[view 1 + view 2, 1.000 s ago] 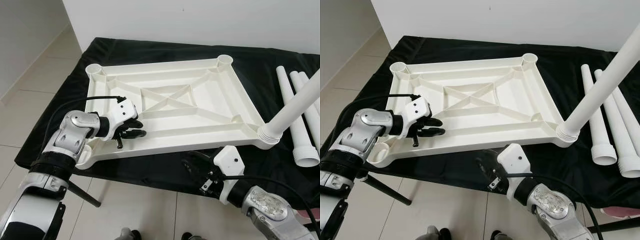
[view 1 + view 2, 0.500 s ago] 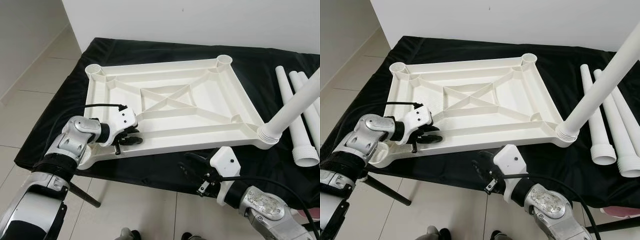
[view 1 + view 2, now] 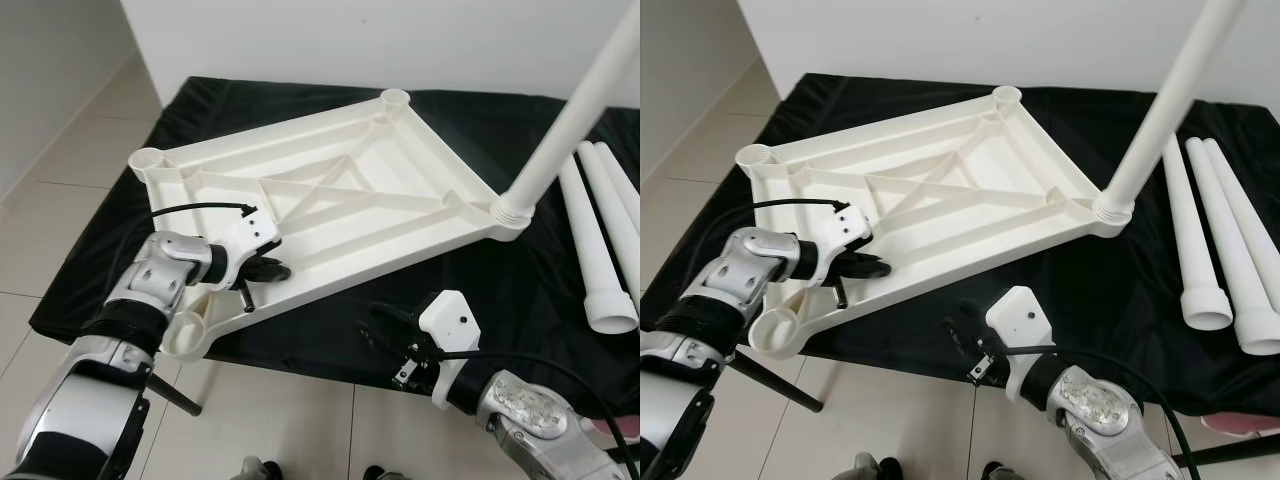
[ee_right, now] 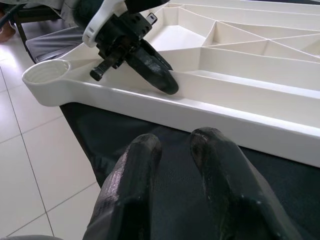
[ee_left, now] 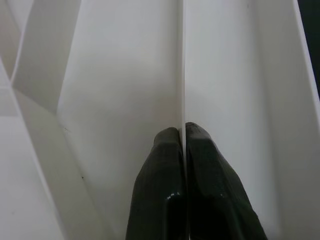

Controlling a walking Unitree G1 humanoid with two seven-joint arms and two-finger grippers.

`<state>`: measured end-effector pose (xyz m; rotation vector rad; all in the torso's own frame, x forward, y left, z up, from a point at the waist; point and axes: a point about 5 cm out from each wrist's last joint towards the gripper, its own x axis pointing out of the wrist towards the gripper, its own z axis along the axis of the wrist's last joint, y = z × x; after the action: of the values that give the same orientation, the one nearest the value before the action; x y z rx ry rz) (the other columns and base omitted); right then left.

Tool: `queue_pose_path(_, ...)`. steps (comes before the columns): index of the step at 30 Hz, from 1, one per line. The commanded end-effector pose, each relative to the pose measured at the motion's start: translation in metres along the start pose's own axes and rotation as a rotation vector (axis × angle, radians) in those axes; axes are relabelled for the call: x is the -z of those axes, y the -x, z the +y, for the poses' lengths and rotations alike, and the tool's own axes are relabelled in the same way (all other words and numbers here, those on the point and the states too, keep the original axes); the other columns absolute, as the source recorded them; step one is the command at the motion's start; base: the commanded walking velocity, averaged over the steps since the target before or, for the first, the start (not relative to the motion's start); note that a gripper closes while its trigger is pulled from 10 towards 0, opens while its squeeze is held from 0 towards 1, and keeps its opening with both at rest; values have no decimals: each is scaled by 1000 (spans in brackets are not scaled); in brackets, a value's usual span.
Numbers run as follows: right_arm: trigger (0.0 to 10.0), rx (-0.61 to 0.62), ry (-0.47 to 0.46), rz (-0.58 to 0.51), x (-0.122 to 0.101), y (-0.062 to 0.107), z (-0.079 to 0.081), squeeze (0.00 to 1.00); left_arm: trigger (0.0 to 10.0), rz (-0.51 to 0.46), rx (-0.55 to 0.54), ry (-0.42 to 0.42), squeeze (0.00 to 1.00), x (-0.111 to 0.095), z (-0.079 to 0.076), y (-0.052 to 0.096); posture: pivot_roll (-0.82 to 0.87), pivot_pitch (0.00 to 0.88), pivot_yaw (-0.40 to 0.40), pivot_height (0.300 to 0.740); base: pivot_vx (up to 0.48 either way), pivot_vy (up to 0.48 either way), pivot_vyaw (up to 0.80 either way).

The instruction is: Building children table

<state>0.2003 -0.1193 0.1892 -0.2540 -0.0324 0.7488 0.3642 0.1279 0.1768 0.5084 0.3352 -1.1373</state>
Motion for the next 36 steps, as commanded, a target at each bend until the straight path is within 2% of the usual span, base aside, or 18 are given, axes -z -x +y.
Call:
queue_pose_path(1, 10000, -17, -11, 8, 2, -2, 4, 0, 0, -100, -166, 157, 0, -9, 9, -10, -13, 171, 53, 740, 0, 0, 0)
queue_pose_path(2, 10000, -21, -11, 8, 2, -3, 4, 0, 0, -132, -173, 169, 0, -19, 10, -15, -12, 170, 52, 740, 0, 0, 0)
queue_pose_path(10, 10000, -21, -11, 8, 2, -3, 4, 0, 0, -132, -173, 169, 0, -19, 10, -15, -12, 170, 52, 740, 0, 0, 0)
queue_pose_path(11, 10000, -23, -11, 8, 2, -4, 5, 0, 0, -154, -172, 164, 0, -29, 9, -21, -11, 169, 52, 740, 0, 0, 0)
queue_pose_path(12, 10000, -25, -10, 13, 4, -5, 6, 0, 0, -186, -164, 158, 0, -52, 3, -41, -11, 168, 66, 740, 0, 0, 0)
queue_pose_path(13, 10000, -25, -10, 13, 4, -5, 6, 0, 0, -186, -164, 158, 0, -52, 3, -41, -11, 168, 66, 740, 0, 0, 0)
queue_pose_path(16, 10000, -10, -10, 22, 6, -6, 8, 0, 0, -245, -166, 182, 0, -98, -14, -78, -26, 174, 81, 740, 0, 0, 0)
queue_pose_path(19, 10000, 2, -11, 24, 6, -5, 8, 0, 0, -268, -163, 181, 0, -112, -22, -88, -31, 176, 87, 740, 0, 0, 0)
queue_pose_path(21, 10000, 2, -11, 24, 6, -5, 8, 0, 0, -268, -163, 181, 0, -112, -22, -88, -31, 176, 87, 740, 0, 0, 0)
queue_pose_path(22, 10000, 13, -14, 24, 6, -4, 9, 0, 10000, -257, -139, 127, 0, -117, -30, -94, -37, 180, 94, 740, 0, 0, 0)
queue_pose_path(26, 10000, 17, -15, 23, 6, -4, 9, 0, 10000, -235, -147, 92, 0, -115, -31, -96, -38, 182, 95, 740, 0, 0, 0)
queue_pose_path(27, 10000, 19, -16, 23, 6, -4, 9, 0, 10000, -220, -160, 71, 408, -113, -31, -97, -36, 183, 94, 740, 0, 0, 0)
queue_pose_path(28, 10000, 21, -17, 23, 5, -3, 9, 0, 10000, -207, -181, 40, 1000, -111, -30, -97, -34, 182, 92, 740, 0, 0, 0)
queue_pose_path(31, 10000, 22, -16, 22, 5, -4, 9, 0, 10000, -219, -199, 29, 1000, -111, -29, -97, -29, 183, 88, 740, 0, 0, 0)
queue_pose_path(33, 10000, 24, -12, 21, 6, -4, 8, 0, 10000, -300, -210, 30, 1000, -119, -27, -94, -26, 182, 86, 740, 0, 0, 0)
queue_pose_path(34, 10000, 24, -12, 21, 6, -4, 8, 0, 10000, -300, -210, 30, 1000, -119, -27, -94, -26, 182, 86, 740, 0, 0, 0)
queue_pose_path(35, 10000, 28, -10, 21, 6, -5, 7, 0, 10000, -366, -195, 35, 1000, -125, -26, -90, -23, 182, 82, 740, 0, 0, 0)
queue_pose_path(36, 10000, 33, -7, 20, 6, -6, 6, 0, 10000, -428, -179, 38, 0, -130, -26, -85, -22, 182, 80, 740, 0, 0, 0)
